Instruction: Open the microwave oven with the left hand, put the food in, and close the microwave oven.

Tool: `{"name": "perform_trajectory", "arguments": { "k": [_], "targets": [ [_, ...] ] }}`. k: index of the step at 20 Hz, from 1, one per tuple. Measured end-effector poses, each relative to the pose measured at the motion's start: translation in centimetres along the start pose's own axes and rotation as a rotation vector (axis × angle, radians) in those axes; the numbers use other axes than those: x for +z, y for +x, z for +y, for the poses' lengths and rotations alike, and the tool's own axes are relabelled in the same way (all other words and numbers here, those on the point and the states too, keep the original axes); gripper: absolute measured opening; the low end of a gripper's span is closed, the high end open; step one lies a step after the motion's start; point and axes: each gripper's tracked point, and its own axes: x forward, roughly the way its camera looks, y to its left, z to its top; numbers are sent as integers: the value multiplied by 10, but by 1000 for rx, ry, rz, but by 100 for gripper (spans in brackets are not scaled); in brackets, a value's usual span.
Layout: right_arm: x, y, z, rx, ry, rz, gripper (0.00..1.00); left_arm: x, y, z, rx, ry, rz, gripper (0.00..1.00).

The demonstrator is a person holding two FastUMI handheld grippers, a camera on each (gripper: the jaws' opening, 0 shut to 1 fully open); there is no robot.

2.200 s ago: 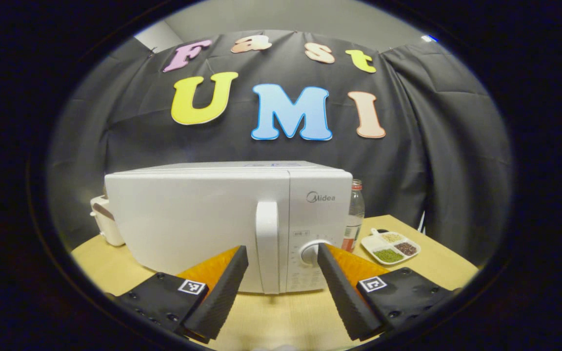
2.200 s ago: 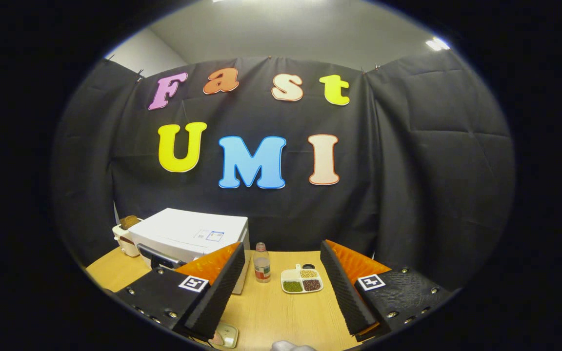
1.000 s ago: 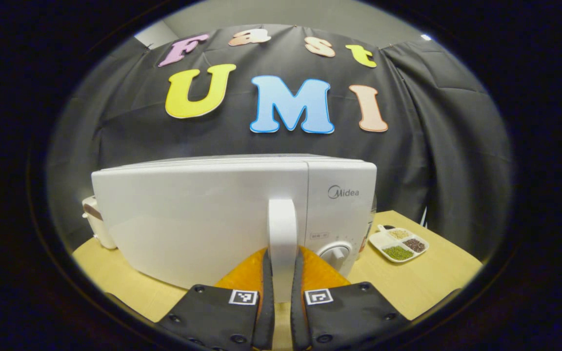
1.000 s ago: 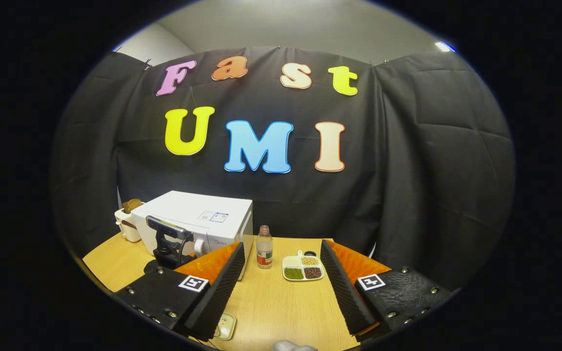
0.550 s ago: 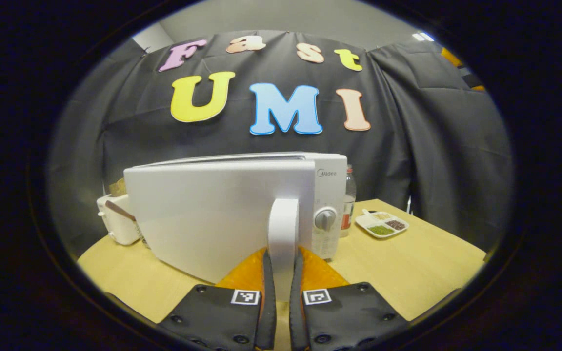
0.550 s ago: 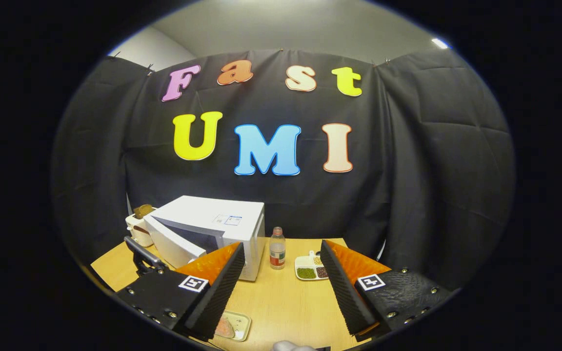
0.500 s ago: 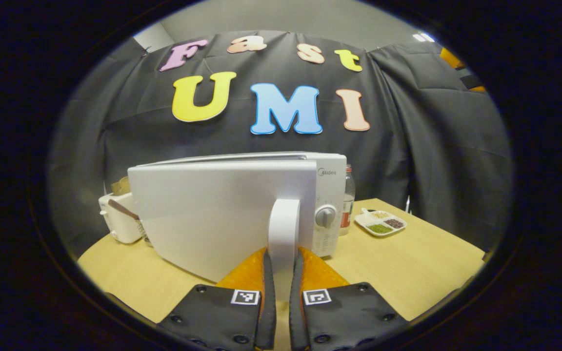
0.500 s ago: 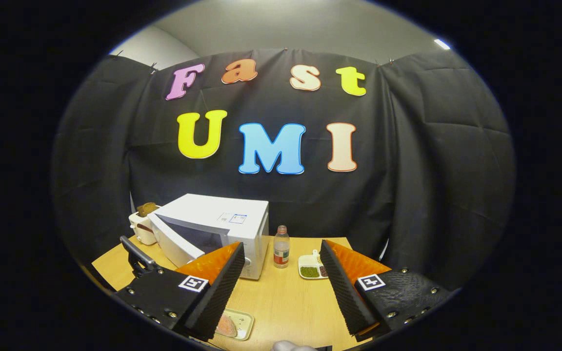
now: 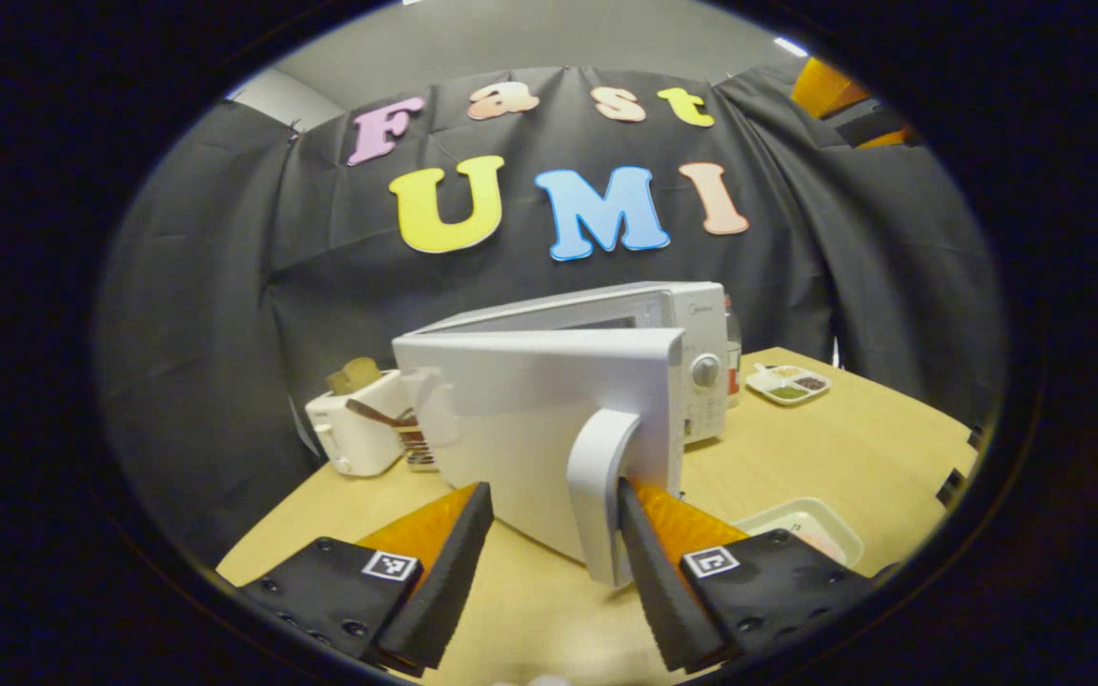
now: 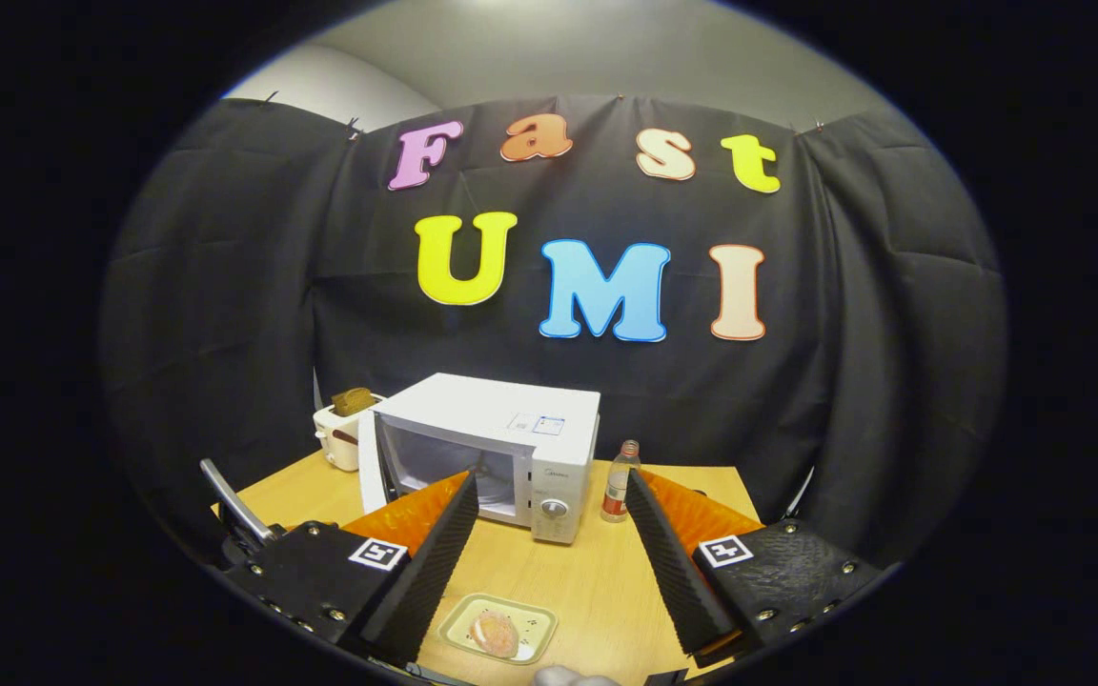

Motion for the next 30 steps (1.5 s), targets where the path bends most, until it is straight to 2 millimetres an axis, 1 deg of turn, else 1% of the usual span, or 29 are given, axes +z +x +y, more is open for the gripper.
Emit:
{"name": "perform_trajectory", "arguments": {
  "k": [1, 2, 3, 4, 7, 9, 12, 13, 14, 16, 17, 18, 19, 20, 23, 25, 26, 27, 28, 29, 30],
  "targets": [
    [1, 1, 6, 12, -1, -1, 95, -2, -4, 6, 8, -2, 11, 95],
    [-3, 1, 14, 26, 1, 6, 95, -5, -8, 14, 21, -3, 24, 94],
    [-5, 1, 21, 41, 7, 10, 95, -3, -15, 22, 32, 0, 15, 97],
    [-7, 2, 27, 50, 8, 15, 95, -2, -21, 28, 36, 8, 13, 97],
    [-16, 3, 42, 70, 6, 29, 95, -11, -42, 53, 63, 22, 17, 95],
    [-27, 5, 51, 84, 25, 43, 95, -15, -54, 72, 82, 6, 22, 94],
    [-40, 9, 66, 106, 63, 59, 95, -30, -67, 105, 130, -23, 48, 100],
    [-43, 12, 70, 112, 72, 64, 95, -34, -70, 118, 151, -32, 58, 94],
    [-45, 13, 74, 113, 75, 64, 95, -38, -73, 129, 164, -38, 66, 97],
    [-46, 16, 78, 113, 74, 54, 95, -44, -77, 146, 192, -52, 82, 97],
    [-46, 18, 80, 113, 74, 49, 97, -47, -80, 153, 205, -53, 85, 94],
    [-46, 19, 82, 113, 76, 45, 95, -49, -83, 158, 215, -55, 86, 94],
    [-45, 19, 83, 112, 80, 39, 95, -50, -84, 164, 225, -56, 90, 100],
    [-45, 21, 86, 115, 80, 38, 95, -51, -85, 169, 233, -58, 91, 100],
    [-43, 25, 88, 122, 74, 30, 95, -49, -93, 176, 252, -62, 78, 99],
    [-48, 25, 88, 122, 62, 28, 95, -40, -99, 182, 266, -62, 53, 94],
    [-53, 25, 88, 124, 53, 28, 95, -33, -106, 184, 271, -64, 45, 97],
    [-60, 26, 88, 125, 42, 34, 95, -28, -112, 188, 275, -69, 31, 100],
    [-72, 26, 87, 125, 25, 42, 95, -21, -120, 192, 283, -70, 23, 100],
    [-85, 26, 83, 116, -2, 55, 95, -16, -127, 197, 292, -72, 18, 100],
    [-101, 25, 78, 104, -18, 69, 96, -6, -135, 200, 299, -77, 11, 100]
  ]
}}
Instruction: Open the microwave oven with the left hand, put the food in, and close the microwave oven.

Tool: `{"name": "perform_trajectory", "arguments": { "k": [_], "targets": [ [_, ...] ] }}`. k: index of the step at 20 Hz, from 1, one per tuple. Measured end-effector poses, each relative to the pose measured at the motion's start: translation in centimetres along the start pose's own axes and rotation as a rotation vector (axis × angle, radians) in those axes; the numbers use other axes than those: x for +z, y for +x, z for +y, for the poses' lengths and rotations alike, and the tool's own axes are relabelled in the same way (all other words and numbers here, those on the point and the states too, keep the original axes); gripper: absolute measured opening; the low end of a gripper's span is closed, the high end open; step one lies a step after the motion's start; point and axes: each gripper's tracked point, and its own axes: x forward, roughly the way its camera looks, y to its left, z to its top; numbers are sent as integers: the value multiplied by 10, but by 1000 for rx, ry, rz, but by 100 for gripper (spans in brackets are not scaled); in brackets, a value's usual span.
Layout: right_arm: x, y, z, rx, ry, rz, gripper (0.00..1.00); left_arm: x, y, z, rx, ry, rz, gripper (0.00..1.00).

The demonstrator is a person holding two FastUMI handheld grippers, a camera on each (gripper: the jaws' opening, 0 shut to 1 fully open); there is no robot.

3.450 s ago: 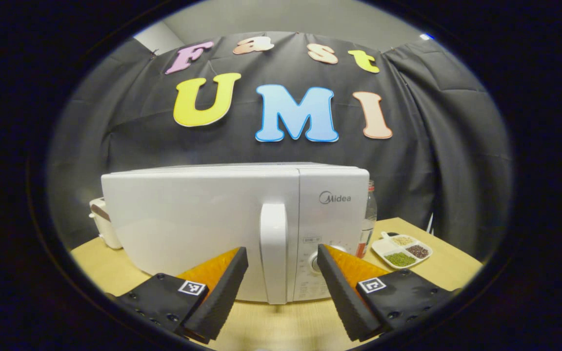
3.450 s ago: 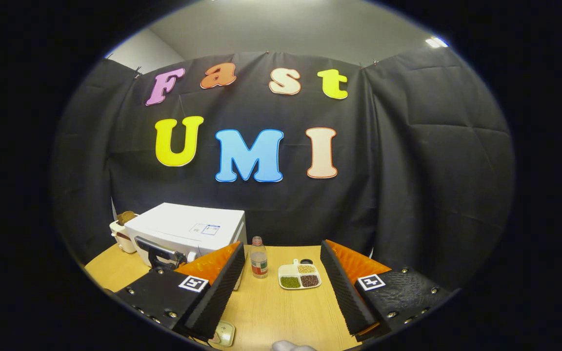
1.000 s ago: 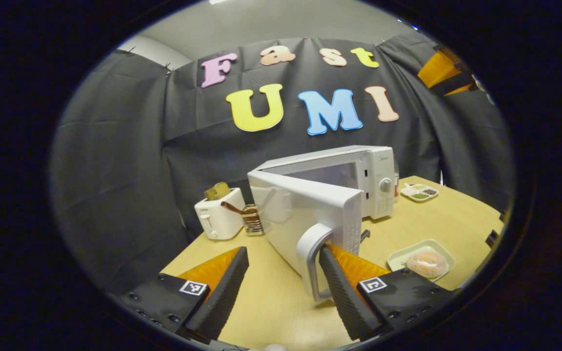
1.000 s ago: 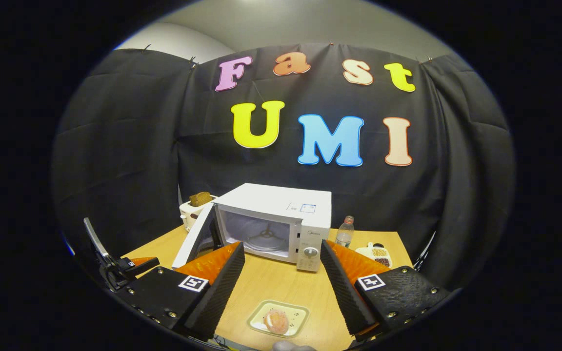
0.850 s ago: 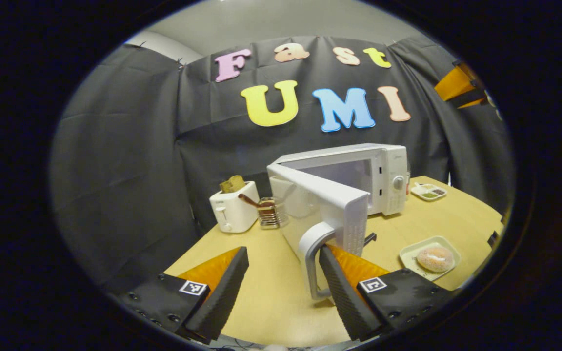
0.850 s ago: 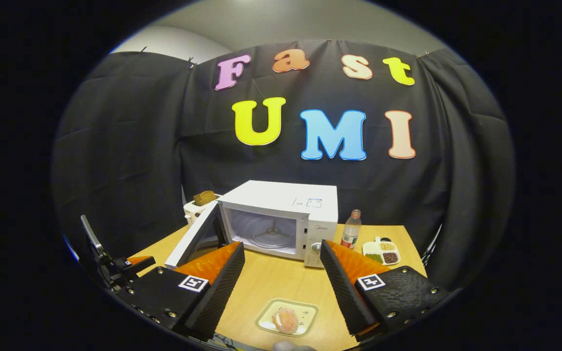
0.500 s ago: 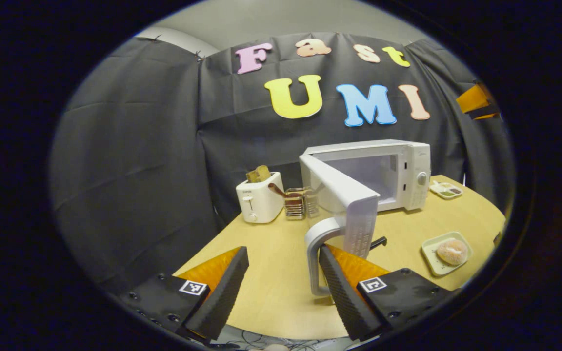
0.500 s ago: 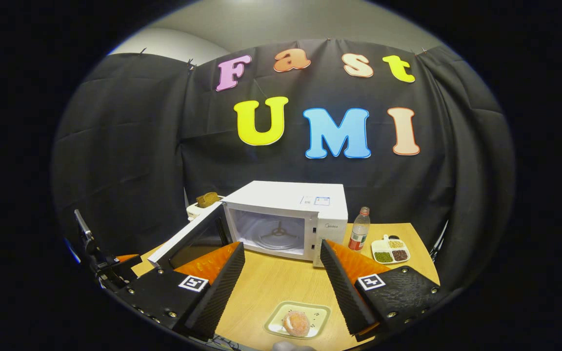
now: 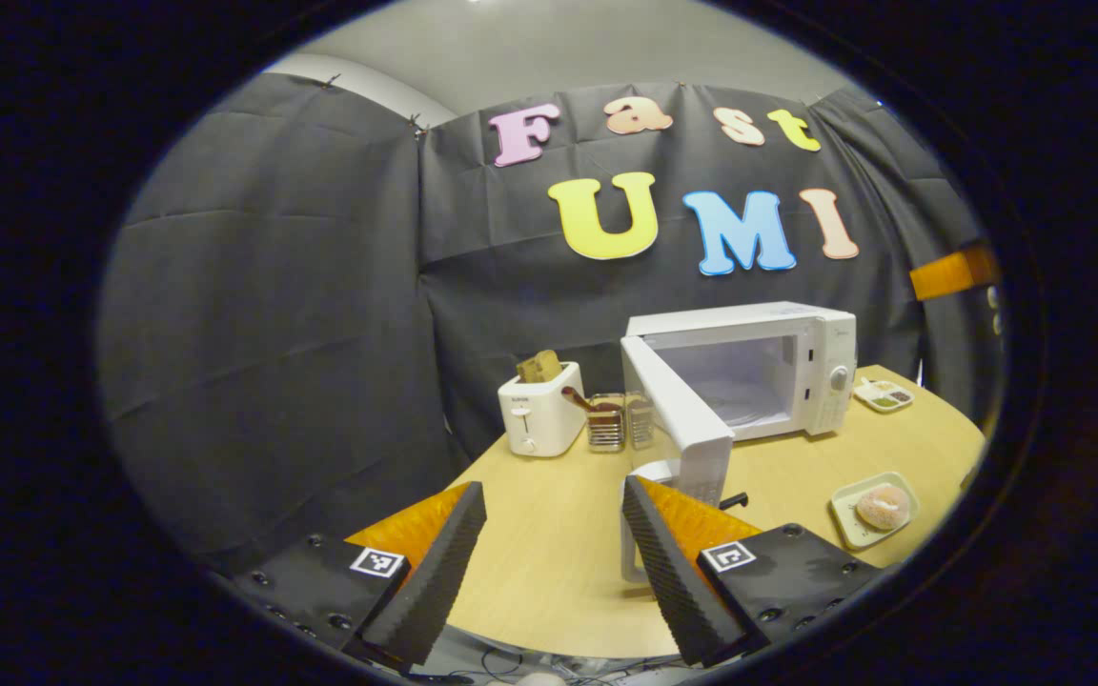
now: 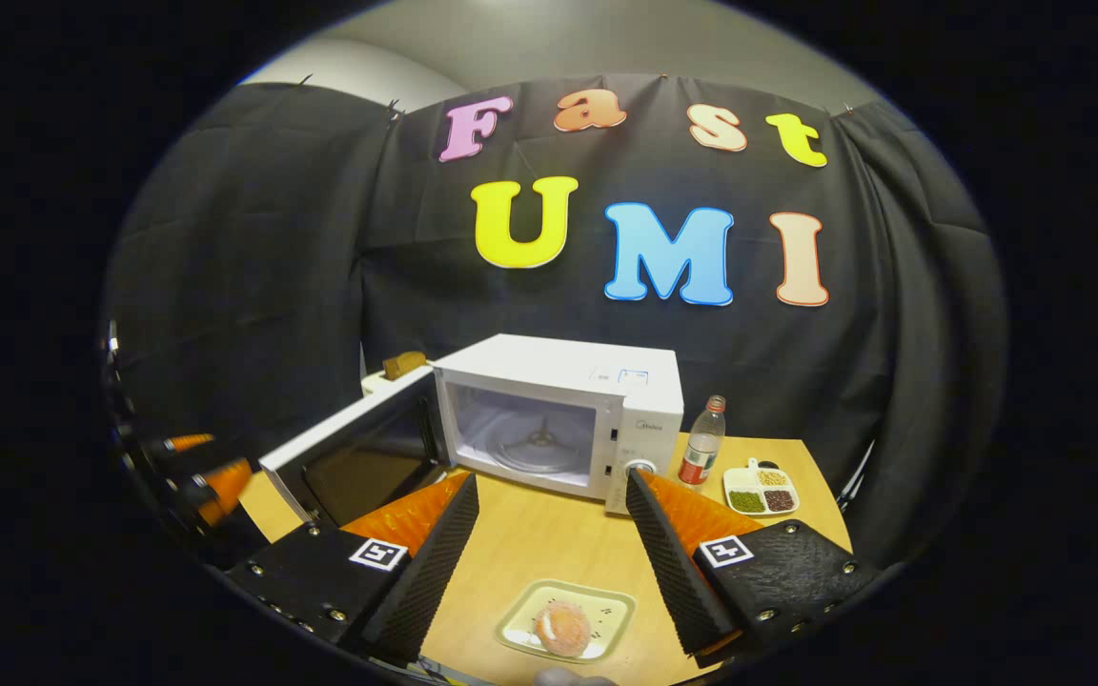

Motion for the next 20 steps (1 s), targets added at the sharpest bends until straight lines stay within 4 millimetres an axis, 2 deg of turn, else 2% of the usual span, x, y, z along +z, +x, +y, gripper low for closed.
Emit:
{"name": "perform_trajectory", "arguments": {
  "k": [2, 6, 8, 11, 14, 17, 20],
  "targets": [
    [-40, 3, 0, 12, -3, 50, 96, 28, -16, -1, -11, -18, -34, 100],
    [-125, 7, -4, 10, -74, 178, 96, 82, -23, -25, -49, -30, -100, 100],
    [-168, 13, -6, 4, -129, 229, 95, 103, -19, -42, -71, -36, -128, 97],
    [-219, 28, -1, 27, -156, 310, 96, 120, -6, -65, -99, -63, -142, 100],
    [-243, 36, 2, 30, -226, 339, 96, 140, 5, -84, -112, -66, -161, 99],
    [-251, 46, 4, 49, -278, 345, 96, 156, 12, -100, -130, -53, -179, 99],
    [-253, 55, 3, 63, -268, 349, 96, 161, 15, -109, -135, -34, -181, 99]
  ]
}}
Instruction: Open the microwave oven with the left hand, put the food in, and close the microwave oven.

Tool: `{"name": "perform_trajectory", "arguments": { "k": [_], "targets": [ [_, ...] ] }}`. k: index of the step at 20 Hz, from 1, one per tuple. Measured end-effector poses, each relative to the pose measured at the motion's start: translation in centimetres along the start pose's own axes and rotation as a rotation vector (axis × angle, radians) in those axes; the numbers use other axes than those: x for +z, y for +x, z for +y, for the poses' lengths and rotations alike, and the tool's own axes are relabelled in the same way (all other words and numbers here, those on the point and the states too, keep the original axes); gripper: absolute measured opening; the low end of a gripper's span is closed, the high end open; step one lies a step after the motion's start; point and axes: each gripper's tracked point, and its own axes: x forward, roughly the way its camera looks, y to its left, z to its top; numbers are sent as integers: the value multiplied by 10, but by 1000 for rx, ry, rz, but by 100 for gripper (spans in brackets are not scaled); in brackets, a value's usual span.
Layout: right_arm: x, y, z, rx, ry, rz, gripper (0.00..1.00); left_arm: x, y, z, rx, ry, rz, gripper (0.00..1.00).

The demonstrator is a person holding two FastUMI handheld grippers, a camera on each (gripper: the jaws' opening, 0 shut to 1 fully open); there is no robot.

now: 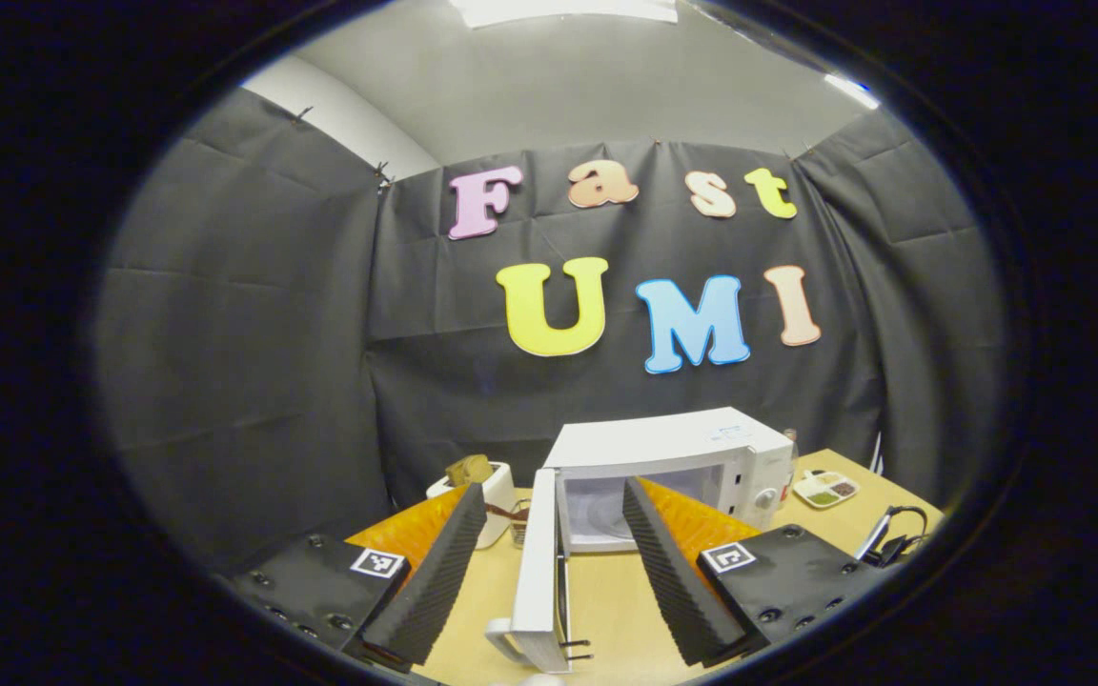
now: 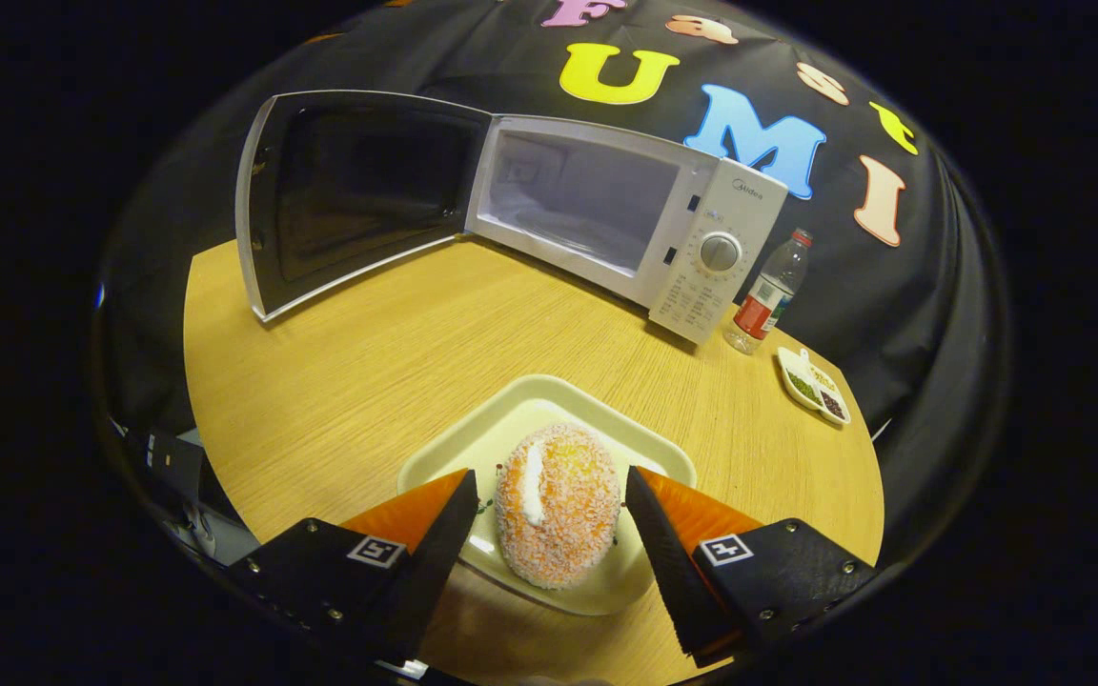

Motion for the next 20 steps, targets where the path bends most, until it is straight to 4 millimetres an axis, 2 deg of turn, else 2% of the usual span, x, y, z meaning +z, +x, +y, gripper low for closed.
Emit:
{"name": "perform_trajectory", "arguments": {
  "k": [2, 3, 5, 7, 9, 12, 14, 15, 16, 18, 20],
  "targets": [
    [-7, 6, 0, 23, 23, 35, 92, 4, 2, -4, -4, 6, 1, 99],
    [-8, 14, -2, 31, 48, 17, 84, 6, 4, -6, -6, 8, -1, 99],
    [-4, 6, -1, 50, 71, 36, 75, 7, 8, -7, -3, 12, -1, 96],
    [-3, 7, 0, 74, 89, 58, 75, 7, 12, -9, -3, 2, 2, 99],
    [5, 1, 0, 108, 161, 77, 70, 5, 15, -9, -1, -5, 9, 100],
    [44, -6, -7, 137, 237, 47, 70, 8, 18, -6, -5, 0, 10, 99],
    [81, -3, -8, 161, 289, 6, 70, 11, 18, -1, 0, 8, 3, 99],
    [101, 3, -9, 166, 322, -17, 70, 14, 18, 2, 4, 7, -3, 99],
    [124, 10, -8, 179, 367, -44, 70, 15, 18, 4, 3, 6, -7, 94],
    [163, 29, -3, 192, 460, -81, 70, 15, 19, 8, 8, 6, -12, 99],
    [199, 52, 3, 187, 544, -124, 70, 7, 25, 9, 0, 3, 4, 100]
  ]
}}
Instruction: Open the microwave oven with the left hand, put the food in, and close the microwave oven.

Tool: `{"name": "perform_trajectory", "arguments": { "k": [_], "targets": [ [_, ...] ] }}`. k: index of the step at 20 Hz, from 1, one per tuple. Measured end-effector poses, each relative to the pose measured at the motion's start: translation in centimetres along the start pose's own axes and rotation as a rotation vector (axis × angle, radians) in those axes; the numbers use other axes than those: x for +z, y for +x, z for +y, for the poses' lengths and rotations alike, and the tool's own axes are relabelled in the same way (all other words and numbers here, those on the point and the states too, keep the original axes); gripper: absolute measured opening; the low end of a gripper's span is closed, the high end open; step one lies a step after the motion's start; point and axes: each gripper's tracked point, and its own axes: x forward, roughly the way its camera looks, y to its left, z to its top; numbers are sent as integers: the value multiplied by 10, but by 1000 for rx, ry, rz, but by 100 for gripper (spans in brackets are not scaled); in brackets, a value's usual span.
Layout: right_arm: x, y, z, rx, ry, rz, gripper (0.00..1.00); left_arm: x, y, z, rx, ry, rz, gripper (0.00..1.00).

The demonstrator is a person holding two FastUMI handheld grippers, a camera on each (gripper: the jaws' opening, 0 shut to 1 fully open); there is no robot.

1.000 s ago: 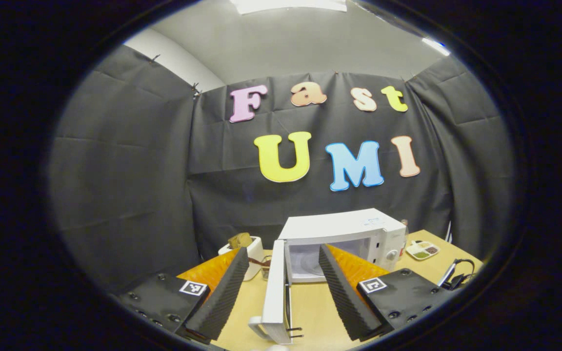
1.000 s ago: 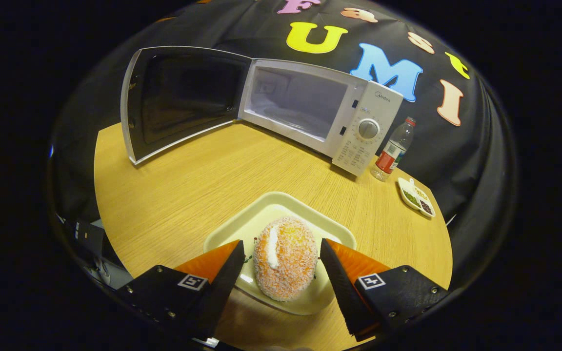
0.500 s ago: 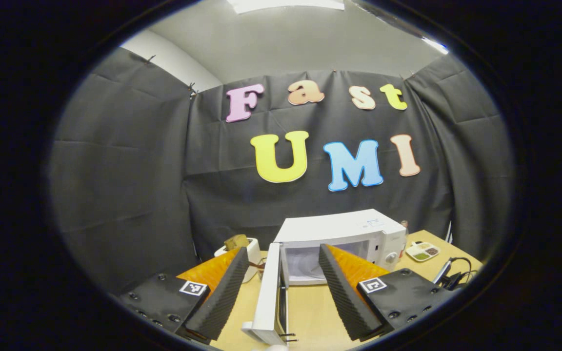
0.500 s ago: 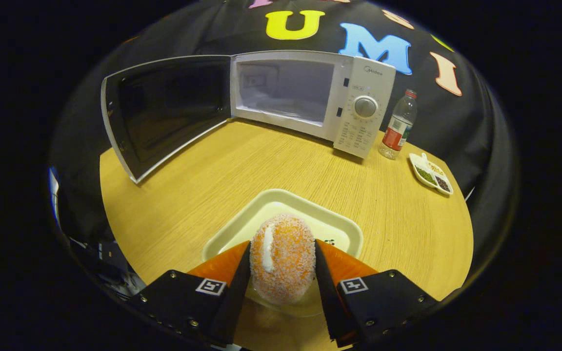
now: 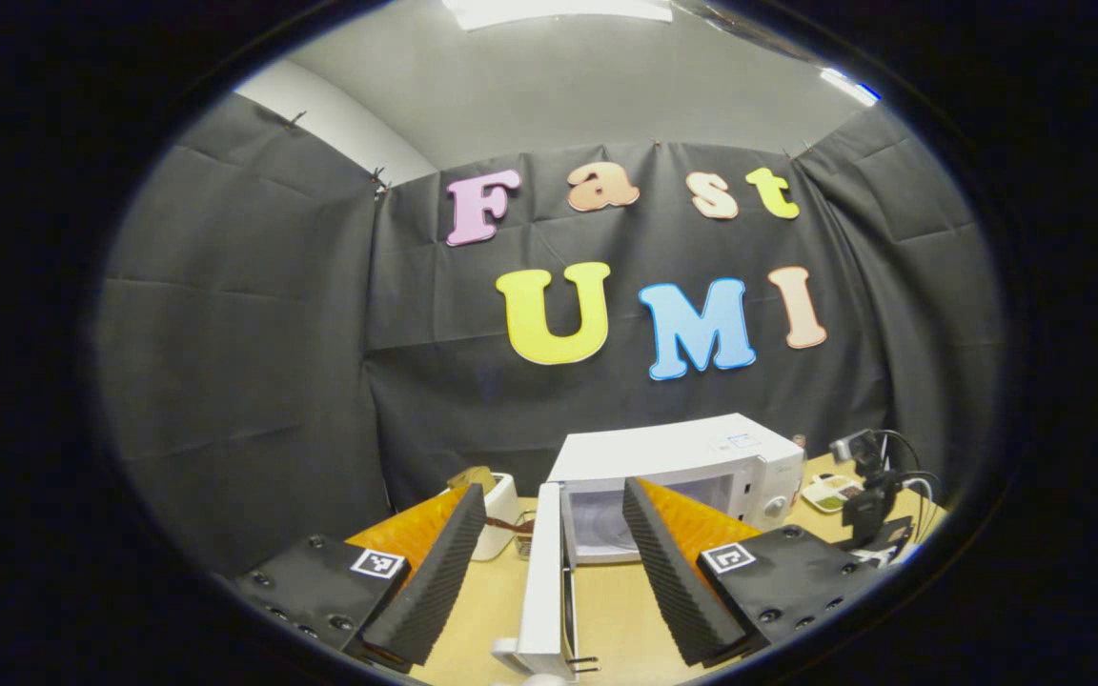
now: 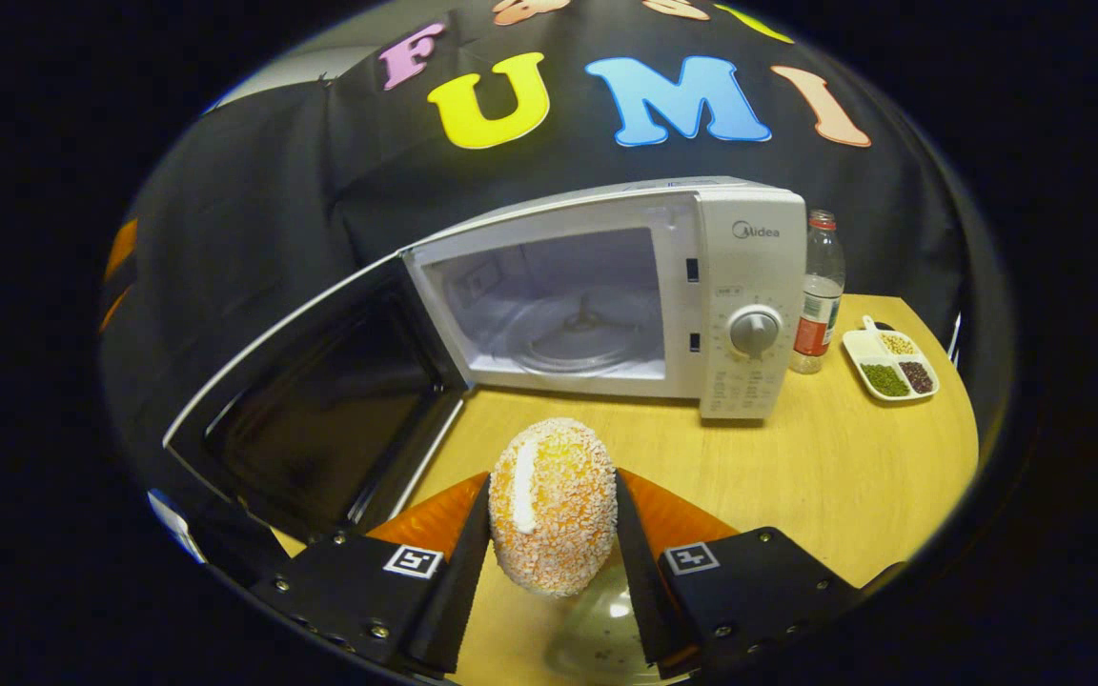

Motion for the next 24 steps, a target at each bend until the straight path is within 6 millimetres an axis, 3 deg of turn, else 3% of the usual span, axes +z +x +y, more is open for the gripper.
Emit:
{"name": "perform_trajectory", "arguments": {
  "k": [3, 6, 12, 17, 19, 21, 22, 24],
  "targets": [
    [25, 51, 15, -27, 102, -45, 69, -3, 8, -1, -11, 16, 2, 99],
    [55, 96, 15, -92, 222, -124, 70, -12, 14, 0, -19, 9, 10, 99],
    [94, 168, -23, -270, 428, -300, 69, -38, 30, 10, -17, -16, 47, 99],
    [96, 201, -36, -383, 509, -360, 69, -43, 38, 21, 11, 4, 49, 99],
    [94, 211, -38, -396, 508, -370, 77, -43, 39, 21, 15, -1, 46, 94],
    [90, 217, -40, -382, 521, -353, 84, -42, 36, 23, 17, 7, 42, 100],
    [89, 215, -42, -391, 514, -354, 94, -43, 35, 26, 24, 15, 42, 100],
    [91, 206, -45, -400, 488, -350, 97, -45, 30, 29, 31, 25, 43, 99]
  ]
}}
